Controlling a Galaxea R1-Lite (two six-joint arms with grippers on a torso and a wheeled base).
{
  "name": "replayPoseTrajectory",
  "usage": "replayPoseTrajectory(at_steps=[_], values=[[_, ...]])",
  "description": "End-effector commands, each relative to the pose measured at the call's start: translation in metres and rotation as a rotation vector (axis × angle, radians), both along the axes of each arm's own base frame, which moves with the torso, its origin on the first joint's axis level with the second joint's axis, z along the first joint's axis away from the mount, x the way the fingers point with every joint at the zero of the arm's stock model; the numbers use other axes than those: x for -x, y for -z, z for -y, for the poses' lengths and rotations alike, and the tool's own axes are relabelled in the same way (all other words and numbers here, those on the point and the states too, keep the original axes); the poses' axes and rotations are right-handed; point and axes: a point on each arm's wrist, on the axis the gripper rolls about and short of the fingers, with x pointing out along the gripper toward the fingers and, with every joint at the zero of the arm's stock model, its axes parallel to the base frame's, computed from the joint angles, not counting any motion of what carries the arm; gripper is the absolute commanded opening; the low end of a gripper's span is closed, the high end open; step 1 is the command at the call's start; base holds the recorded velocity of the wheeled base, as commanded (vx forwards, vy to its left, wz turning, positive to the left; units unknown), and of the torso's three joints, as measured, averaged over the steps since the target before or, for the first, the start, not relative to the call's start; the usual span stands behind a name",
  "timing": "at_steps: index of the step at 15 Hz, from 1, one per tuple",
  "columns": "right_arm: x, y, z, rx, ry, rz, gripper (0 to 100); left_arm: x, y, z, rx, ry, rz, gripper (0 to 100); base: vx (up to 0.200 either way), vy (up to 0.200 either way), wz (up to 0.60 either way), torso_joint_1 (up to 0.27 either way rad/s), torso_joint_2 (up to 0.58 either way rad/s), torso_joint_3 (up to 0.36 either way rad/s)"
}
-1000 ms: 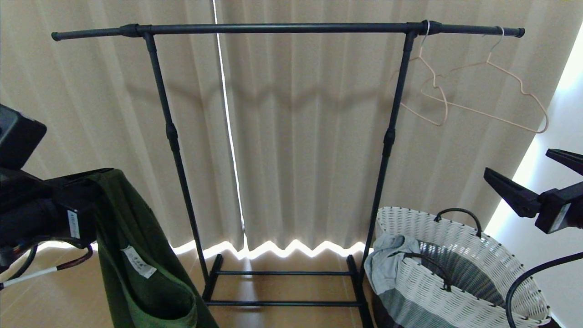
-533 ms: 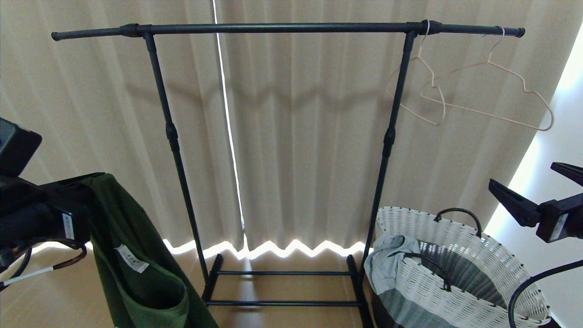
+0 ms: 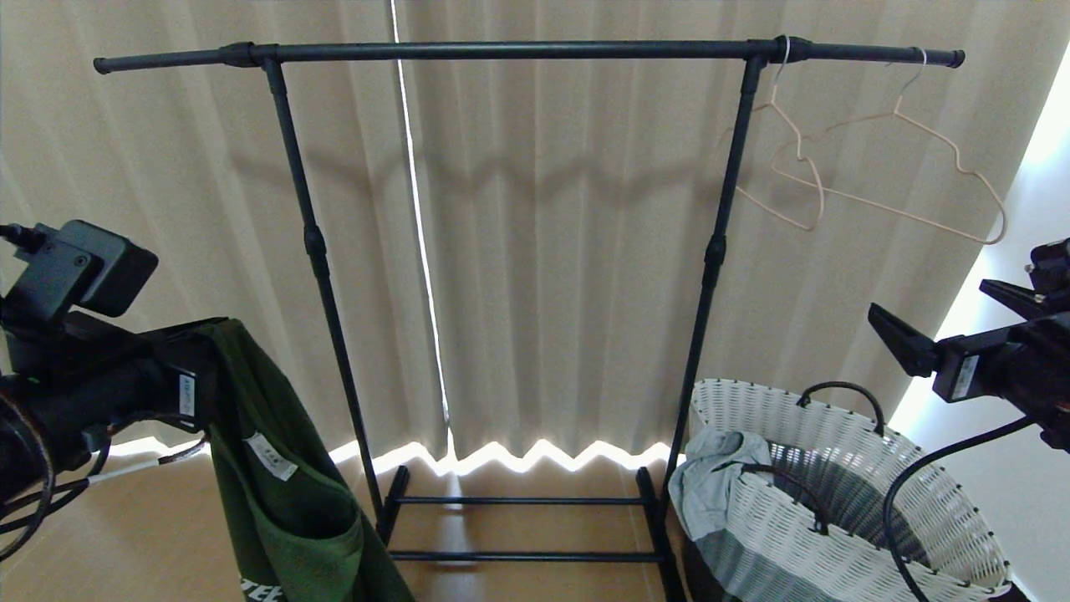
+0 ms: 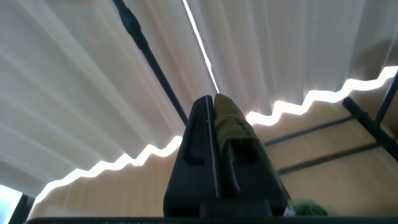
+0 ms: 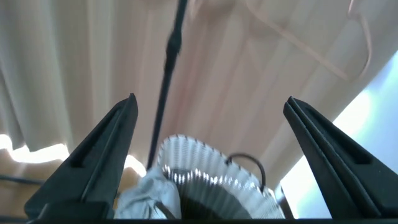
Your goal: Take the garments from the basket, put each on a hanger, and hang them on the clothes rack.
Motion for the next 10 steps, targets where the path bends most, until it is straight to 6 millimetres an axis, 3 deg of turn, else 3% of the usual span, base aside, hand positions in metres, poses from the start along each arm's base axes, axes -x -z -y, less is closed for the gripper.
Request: replayPoseTrajectory(at_steps=[1, 5, 10], values=[[-0.007, 0.009, 0.001, 0.005, 0.006, -0.043, 100, -0.005, 0.005, 0.001, -0.004, 0.000, -0.024, 0, 0.000, 0.000, 0.00, 0.000, 0.00, 0.000], [0.006, 0.019, 0.002, 0.083, 0.004, -0.073, 100, 0.001, 0.003, 0.001, -0.002, 0.005, -0.009, 0, 0.000, 0.000, 0.00, 0.018, -0.04, -0.021], [0.009, 0.017, 0.003, 0.089, 0.043, -0.064, 100, 0.012, 0.009, 0.000, -0.031, 0.015, -0.015, 0, 0.000, 0.000, 0.00, 0.108, -0.39, -0.217]])
